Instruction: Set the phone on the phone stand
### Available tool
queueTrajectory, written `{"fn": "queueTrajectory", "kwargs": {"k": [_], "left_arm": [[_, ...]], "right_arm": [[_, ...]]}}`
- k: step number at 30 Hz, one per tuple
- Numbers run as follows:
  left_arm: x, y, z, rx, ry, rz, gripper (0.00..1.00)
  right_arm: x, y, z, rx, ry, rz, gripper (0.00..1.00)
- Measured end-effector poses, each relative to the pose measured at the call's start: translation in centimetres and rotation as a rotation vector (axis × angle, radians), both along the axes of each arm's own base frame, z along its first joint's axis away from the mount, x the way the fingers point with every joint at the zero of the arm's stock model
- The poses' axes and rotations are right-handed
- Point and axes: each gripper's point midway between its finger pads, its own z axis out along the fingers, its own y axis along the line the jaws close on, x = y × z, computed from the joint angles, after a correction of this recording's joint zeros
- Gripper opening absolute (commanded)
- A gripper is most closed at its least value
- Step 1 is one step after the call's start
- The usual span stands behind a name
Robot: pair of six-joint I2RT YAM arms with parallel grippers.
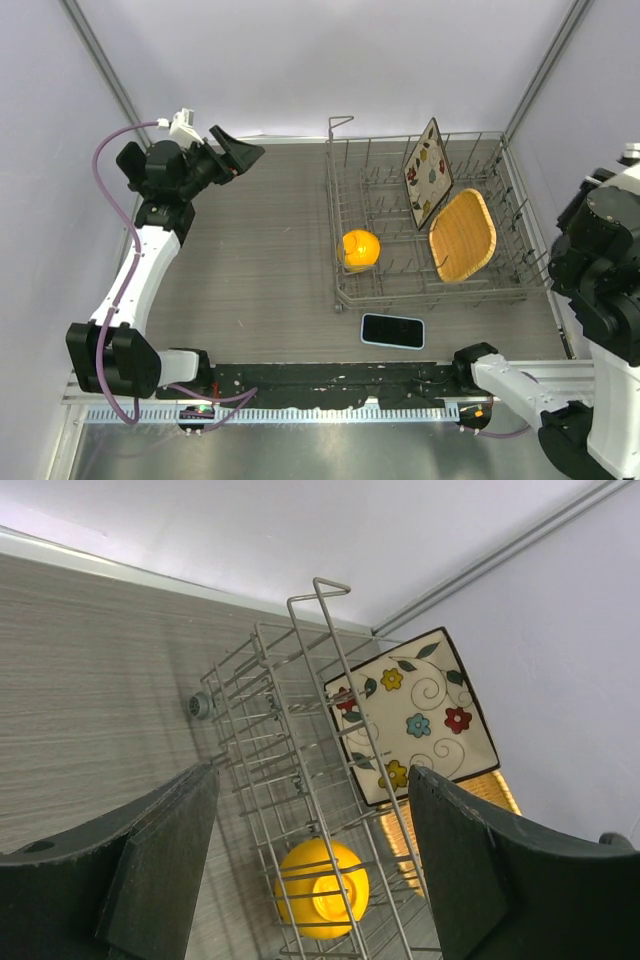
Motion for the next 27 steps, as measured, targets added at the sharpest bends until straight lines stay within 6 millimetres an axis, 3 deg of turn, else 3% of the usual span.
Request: {"fn": "queueTrajectory", "kwargs": {"k": [4,8,10,13,16,19,23,27], "left_arm": [[0.0,0.2,0.1,0.020,-0.015,0.006,0.79],[0.2,0.6,0.0,0.048,-0.027,0.024,0.78],[0.3,0.9,-0.2,0.065,-0.027,0.039,0.77],[0.3,1.8,-0.2,0.080,-0.028,0.071,0.77],[0.1,3.3,0.7,0.085,-0.052,0.123,0.77],[-0.1,5.1,1.7,0.091,-0.079,0.179,0.77],[0.0,8.5,2.7,0.083,-0.100,0.272,0.78],[0.2,11.2,2.3,0.082,-0.076,0.348,0.78]], "right_arm": [[4.2,4.4,1.4,-0.063,0.009,0.281,0.01],[8.9,10.2,2.7,-0.102,-0.031,0.580,0.01],[10.8,13.9,3.2,-0.101,-0.058,0.764,0.01],[12.2,21.5,4.0,-0.057,-0.130,1.139,0.01],[10.9,30.3,5.5,0.112,-0.271,1.587,0.01],[8.6,35.9,6.0,0.291,-0.336,1.930,0.01],[5.1,40.3,3.4,0.409,-0.240,2.252,0.01],[1.4,42.2,-0.2,0.436,-0.083,2.438,0.01]]}}
